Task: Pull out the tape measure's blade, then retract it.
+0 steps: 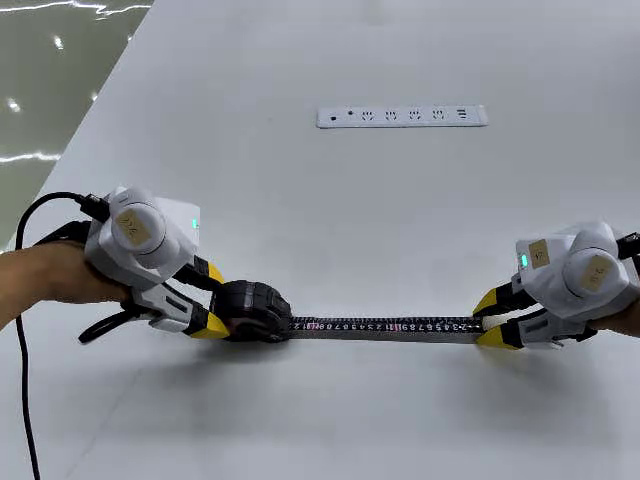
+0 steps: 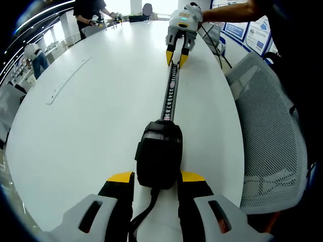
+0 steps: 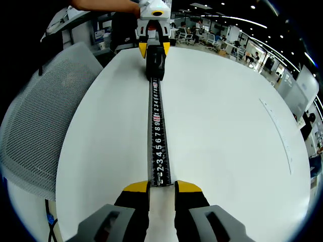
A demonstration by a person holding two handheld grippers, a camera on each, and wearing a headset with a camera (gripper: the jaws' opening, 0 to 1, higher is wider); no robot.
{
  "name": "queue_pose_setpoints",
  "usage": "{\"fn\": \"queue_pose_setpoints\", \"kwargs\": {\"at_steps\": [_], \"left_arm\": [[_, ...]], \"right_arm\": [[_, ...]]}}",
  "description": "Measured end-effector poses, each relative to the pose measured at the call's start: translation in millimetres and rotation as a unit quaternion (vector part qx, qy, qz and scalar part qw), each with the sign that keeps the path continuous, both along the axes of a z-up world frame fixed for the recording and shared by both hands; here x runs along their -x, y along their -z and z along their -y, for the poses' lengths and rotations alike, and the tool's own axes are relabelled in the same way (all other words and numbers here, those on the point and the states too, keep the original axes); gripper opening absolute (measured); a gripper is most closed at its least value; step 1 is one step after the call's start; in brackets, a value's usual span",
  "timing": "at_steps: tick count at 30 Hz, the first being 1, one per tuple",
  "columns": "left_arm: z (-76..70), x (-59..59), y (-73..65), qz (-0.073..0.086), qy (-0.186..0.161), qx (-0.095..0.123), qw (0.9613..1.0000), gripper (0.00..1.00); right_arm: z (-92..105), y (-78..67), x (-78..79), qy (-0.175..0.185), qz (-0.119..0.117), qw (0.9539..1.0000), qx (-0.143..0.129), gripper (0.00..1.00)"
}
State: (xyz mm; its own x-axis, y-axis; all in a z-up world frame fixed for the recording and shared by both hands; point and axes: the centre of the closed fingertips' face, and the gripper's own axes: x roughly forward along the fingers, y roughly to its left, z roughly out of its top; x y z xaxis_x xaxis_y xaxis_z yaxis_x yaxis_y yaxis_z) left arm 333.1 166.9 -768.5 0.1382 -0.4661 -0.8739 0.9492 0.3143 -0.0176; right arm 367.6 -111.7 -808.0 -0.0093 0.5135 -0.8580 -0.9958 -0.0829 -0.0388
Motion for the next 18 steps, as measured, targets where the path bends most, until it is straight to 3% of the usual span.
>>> {"fn": "queue_pose_setpoints", "kwargs": {"at_steps": [11,18], "left_arm": [[-6.8,11.6,0.4,-0.005,-0.015,-0.002,0.9999,0.41],[-8.1,20.1,-0.1,-0.005,-0.036,0.009,0.9993,0.47]], "right_arm": [[9.0,-2.1,3.9,0.012,0.001,0.9999,0.005,0.23],[15.2,-9.1,11.0,0.027,0.002,0.9996,-0.001,0.28]]}}
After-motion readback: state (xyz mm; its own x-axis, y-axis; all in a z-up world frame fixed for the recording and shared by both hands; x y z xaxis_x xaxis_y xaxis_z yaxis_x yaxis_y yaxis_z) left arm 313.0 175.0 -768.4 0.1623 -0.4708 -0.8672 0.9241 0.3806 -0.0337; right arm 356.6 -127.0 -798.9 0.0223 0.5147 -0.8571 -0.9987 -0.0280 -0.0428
